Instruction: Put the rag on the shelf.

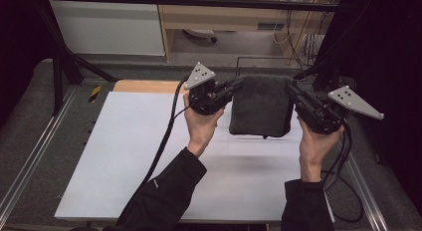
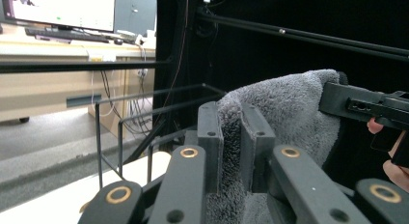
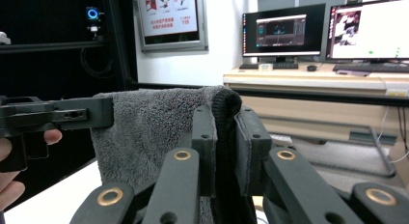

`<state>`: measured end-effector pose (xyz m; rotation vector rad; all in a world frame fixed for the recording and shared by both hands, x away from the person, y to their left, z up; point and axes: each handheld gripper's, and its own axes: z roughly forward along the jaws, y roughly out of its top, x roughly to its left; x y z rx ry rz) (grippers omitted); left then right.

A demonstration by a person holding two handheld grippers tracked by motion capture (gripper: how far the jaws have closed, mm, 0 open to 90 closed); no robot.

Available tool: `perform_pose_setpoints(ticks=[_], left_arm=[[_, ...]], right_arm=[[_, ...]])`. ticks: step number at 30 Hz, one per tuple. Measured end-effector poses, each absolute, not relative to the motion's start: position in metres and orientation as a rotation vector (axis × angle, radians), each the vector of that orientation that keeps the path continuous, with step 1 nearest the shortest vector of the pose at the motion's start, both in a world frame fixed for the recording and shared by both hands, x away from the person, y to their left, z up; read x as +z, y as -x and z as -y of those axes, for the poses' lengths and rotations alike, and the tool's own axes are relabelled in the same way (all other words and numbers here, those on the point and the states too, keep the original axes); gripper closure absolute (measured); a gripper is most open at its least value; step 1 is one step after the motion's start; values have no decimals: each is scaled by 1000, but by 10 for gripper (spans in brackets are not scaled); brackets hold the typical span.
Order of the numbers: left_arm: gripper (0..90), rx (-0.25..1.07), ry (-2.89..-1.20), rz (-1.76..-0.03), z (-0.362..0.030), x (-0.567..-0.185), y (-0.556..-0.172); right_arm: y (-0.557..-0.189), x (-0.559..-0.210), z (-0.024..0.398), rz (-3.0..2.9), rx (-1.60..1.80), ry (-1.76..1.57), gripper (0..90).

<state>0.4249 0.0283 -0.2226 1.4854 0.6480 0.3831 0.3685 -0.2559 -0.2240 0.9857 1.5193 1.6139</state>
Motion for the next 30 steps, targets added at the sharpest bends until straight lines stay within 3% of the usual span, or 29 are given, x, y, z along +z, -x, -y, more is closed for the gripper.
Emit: perform_pose_setpoints(ticks=[30], left_arm=[[803, 422, -1385, -591, -4, -164, -453]], right_arm=[[-396, -162, 270, -1379, 1627, -954, 810]])
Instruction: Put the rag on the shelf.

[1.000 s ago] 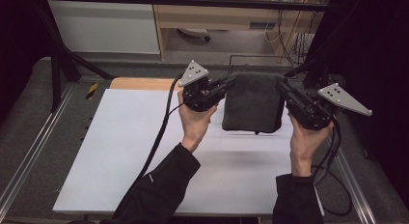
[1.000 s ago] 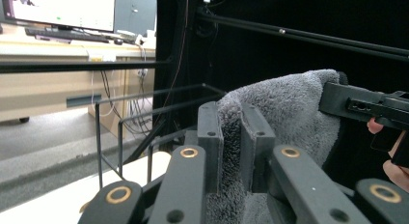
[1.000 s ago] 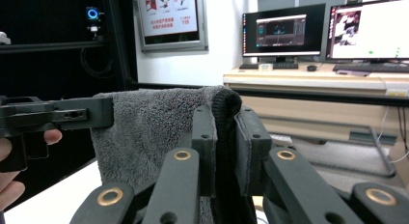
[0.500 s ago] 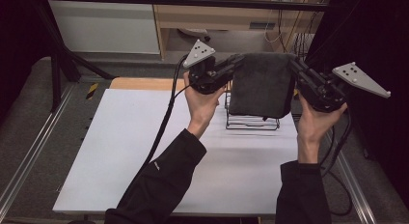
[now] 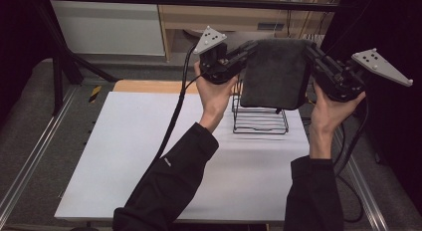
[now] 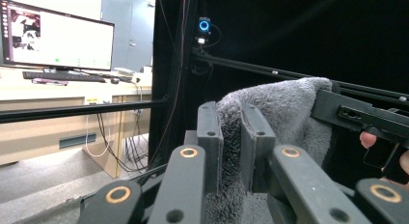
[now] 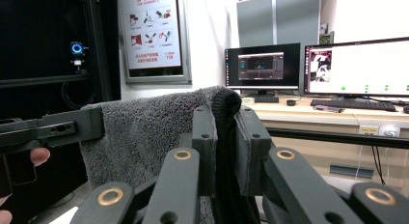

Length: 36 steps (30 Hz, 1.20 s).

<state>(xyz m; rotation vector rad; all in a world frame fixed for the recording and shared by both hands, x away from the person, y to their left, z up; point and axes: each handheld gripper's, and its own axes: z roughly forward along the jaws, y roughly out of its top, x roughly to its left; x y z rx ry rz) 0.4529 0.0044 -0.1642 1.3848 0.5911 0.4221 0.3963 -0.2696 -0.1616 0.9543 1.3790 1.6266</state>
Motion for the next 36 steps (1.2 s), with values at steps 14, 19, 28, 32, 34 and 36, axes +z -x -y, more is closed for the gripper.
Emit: perform_pose_setpoints(ticks=[14, 19, 28, 32, 34, 36], left_arm=[[803, 443, -1381, -583, 4, -142, -466], [803, 438, -1374, -582, 4, -135, -472], [803, 462, -1361, -583, 1, -115, -480], [803, 455, -1355, -593, 1, -108, -486], [803, 453, -1354, -599, 0, -106, -489], [803, 452, -1351, -601, 0, -103, -492]], right_arm=[[-412, -142, 278, -1360, 1643, -942, 810], [-418, -134, 279, -1353, 1657, -942, 810], [-428, -114, 276, -1354, 1650, -917, 810], [-436, -106, 275, -1360, 1640, -912, 810], [-440, -103, 275, -1363, 1637, -911, 810], [-444, -99, 275, -1363, 1638, -911, 810]])
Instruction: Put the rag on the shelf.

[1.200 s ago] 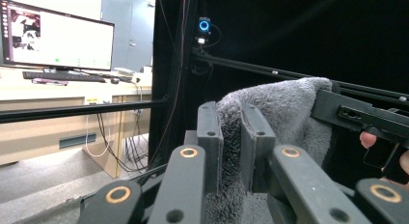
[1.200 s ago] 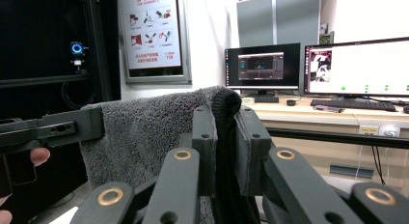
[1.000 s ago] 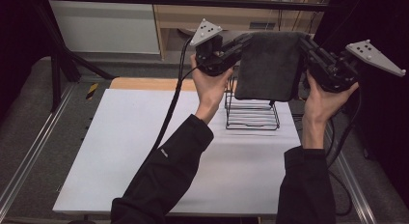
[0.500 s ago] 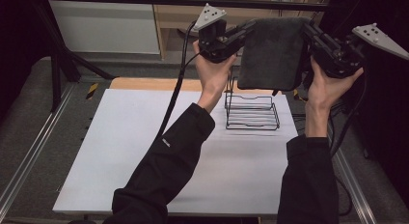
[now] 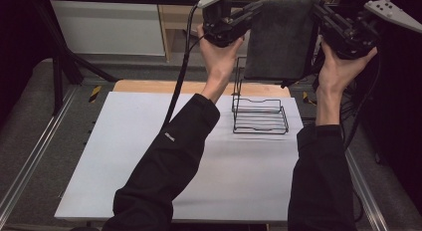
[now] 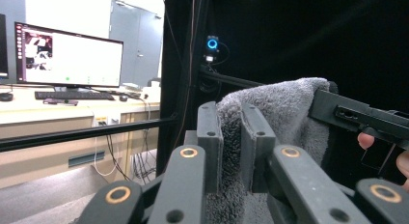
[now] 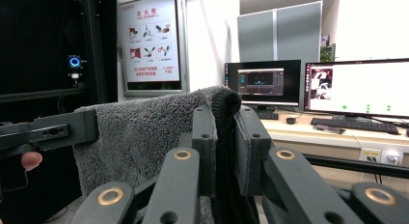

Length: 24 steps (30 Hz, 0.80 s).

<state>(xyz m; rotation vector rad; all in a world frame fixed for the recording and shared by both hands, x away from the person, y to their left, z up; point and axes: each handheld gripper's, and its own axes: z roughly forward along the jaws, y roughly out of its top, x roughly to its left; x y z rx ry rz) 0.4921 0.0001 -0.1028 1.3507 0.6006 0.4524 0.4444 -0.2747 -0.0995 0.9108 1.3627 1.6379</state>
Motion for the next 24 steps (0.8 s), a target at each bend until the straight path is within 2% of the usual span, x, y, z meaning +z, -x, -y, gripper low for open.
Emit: perform_pose_setpoints(ticks=[11, 24], left_arm=[[803, 484, -1365, -606, 7, -93, -509], [803, 501, -1448, -644, 8, -116, -535]], right_arm=[[-463, -94, 281, -1353, 1680, -912, 810], [-487, -113, 280, -1411, 1636, -973, 810]])
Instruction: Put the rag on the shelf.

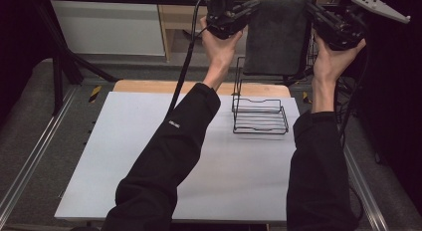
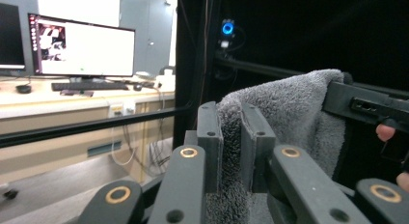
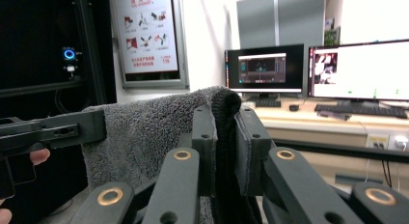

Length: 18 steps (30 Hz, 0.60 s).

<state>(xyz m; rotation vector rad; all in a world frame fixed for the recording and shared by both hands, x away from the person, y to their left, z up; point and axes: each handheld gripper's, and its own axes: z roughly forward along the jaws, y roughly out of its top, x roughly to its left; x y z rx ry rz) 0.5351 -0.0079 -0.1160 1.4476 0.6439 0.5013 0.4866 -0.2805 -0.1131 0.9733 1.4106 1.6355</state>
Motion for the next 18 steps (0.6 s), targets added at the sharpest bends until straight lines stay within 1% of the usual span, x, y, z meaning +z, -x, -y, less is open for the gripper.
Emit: perform_pose_setpoints(ticks=[6, 8, 18], left_arm=[[803, 500, -1474, -640, 8, -127, -537], [803, 481, -1486, -652, 8, -133, -540], [802, 451, -1555, -629, 6, -161, -536]], right_arm=[[-491, -124, 282, -1434, 1615, -986, 809], [-492, -129, 282, -1448, 1603, -1000, 809], [-488, -163, 286, -1494, 1591, -1029, 808]])
